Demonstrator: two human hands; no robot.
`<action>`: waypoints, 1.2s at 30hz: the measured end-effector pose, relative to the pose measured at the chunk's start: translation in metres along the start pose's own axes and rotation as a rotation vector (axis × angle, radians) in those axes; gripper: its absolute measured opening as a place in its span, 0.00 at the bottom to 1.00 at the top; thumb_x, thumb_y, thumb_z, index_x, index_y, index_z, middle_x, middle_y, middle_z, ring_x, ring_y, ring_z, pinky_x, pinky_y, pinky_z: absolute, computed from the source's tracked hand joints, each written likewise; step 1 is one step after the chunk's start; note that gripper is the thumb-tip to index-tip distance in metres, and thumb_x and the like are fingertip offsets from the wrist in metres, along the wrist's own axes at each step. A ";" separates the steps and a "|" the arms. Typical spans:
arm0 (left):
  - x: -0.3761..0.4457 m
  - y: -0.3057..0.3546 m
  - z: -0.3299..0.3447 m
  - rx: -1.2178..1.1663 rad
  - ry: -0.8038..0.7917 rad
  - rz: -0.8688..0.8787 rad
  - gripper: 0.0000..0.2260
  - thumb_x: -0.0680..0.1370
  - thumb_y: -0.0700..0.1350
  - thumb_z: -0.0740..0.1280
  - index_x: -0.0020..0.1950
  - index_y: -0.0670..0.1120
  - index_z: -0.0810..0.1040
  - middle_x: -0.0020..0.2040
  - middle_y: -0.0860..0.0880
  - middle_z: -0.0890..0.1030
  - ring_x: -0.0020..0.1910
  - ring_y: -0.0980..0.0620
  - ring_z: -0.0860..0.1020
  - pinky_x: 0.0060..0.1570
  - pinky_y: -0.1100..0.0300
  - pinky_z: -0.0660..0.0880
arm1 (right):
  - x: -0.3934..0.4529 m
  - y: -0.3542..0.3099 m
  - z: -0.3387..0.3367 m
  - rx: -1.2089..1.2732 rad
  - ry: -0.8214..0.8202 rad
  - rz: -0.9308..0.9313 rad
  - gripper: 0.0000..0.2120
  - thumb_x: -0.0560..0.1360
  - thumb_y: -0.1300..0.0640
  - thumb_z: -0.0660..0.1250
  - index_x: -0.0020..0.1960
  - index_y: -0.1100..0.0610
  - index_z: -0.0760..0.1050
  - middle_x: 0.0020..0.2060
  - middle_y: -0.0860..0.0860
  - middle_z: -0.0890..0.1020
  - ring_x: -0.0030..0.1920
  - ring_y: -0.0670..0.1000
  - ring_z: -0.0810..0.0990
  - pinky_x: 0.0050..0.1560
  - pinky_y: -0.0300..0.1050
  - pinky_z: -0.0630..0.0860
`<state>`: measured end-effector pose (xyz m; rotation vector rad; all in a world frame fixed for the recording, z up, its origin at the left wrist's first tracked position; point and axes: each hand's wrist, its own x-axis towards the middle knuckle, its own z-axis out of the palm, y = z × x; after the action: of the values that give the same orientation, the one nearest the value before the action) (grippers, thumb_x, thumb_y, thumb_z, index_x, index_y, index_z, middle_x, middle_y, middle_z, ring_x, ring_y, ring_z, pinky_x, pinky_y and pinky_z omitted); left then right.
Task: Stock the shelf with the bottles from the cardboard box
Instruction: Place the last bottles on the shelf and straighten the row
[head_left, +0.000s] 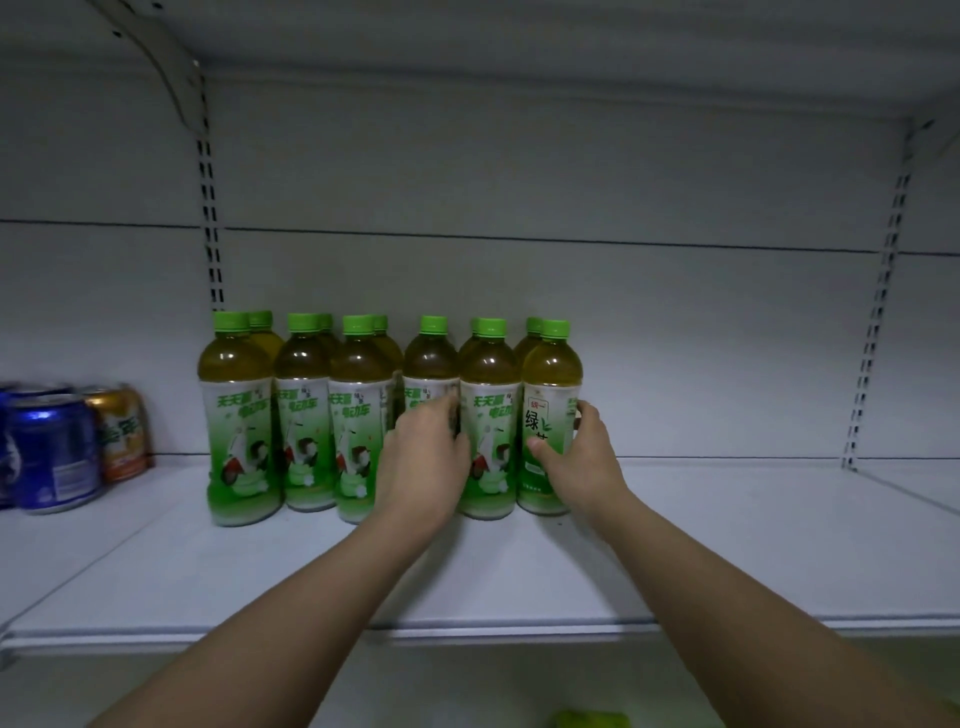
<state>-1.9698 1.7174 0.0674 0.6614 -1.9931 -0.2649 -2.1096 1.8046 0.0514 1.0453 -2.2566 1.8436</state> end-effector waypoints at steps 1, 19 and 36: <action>-0.003 -0.004 -0.006 0.037 0.031 0.005 0.14 0.76 0.42 0.67 0.62 0.50 0.76 0.57 0.50 0.80 0.51 0.51 0.80 0.44 0.56 0.78 | -0.004 -0.002 0.001 -0.034 0.035 -0.016 0.31 0.73 0.55 0.71 0.71 0.53 0.61 0.64 0.52 0.71 0.65 0.56 0.73 0.61 0.52 0.72; -0.009 -0.048 0.026 0.138 -0.057 -0.208 0.58 0.64 0.49 0.80 0.77 0.59 0.39 0.76 0.51 0.29 0.77 0.42 0.41 0.74 0.41 0.55 | -0.025 0.006 0.048 -0.467 0.125 -0.263 0.54 0.66 0.45 0.76 0.75 0.34 0.38 0.75 0.45 0.30 0.78 0.61 0.43 0.68 0.64 0.67; -0.021 -0.060 -0.008 0.090 0.193 -0.099 0.52 0.66 0.57 0.76 0.76 0.62 0.40 0.79 0.52 0.40 0.79 0.47 0.45 0.74 0.44 0.53 | -0.019 0.015 0.047 -0.449 0.172 -0.245 0.56 0.64 0.41 0.76 0.75 0.35 0.37 0.75 0.46 0.30 0.78 0.59 0.40 0.69 0.69 0.64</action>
<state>-1.9351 1.6803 0.0287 0.8131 -1.7982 -0.1643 -2.0857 1.7726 0.0170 0.9842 -2.1764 1.2050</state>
